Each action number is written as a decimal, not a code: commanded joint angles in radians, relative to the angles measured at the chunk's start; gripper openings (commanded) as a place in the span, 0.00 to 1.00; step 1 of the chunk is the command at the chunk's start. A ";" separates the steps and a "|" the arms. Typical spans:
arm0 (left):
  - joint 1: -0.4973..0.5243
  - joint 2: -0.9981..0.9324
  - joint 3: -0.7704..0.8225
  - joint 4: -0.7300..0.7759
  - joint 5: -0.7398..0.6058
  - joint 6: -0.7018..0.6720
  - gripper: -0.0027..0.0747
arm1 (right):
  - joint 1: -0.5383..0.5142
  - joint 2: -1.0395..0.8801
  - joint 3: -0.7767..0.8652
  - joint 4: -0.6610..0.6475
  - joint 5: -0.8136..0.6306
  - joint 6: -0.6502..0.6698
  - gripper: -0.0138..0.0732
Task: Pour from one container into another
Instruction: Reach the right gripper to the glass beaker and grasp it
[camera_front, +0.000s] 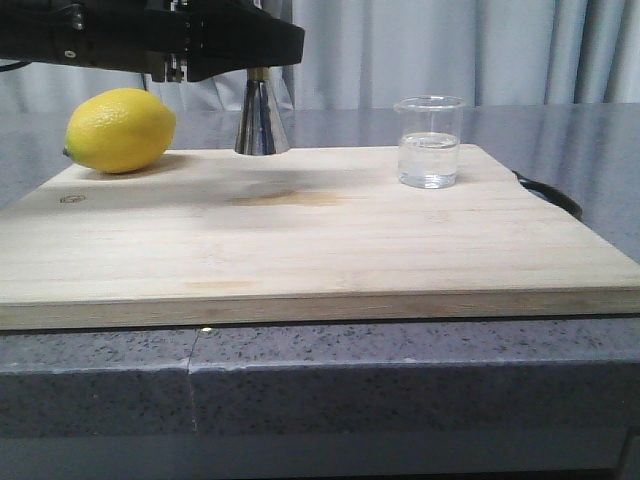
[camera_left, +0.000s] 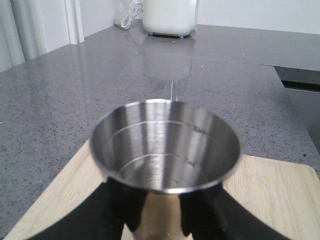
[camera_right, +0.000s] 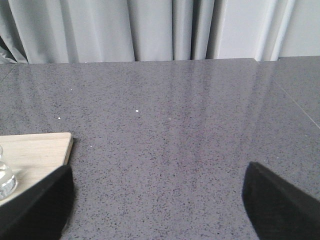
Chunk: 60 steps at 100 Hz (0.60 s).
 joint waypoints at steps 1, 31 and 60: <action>-0.007 -0.054 -0.030 -0.097 0.100 -0.015 0.31 | 0.005 0.011 -0.037 0.002 -0.082 -0.006 0.87; -0.007 -0.051 -0.030 -0.097 0.081 -0.015 0.31 | 0.114 0.049 -0.086 0.026 -0.102 -0.010 0.87; -0.007 -0.051 -0.030 -0.097 0.081 -0.015 0.31 | 0.296 0.277 -0.281 0.026 0.027 -0.048 0.87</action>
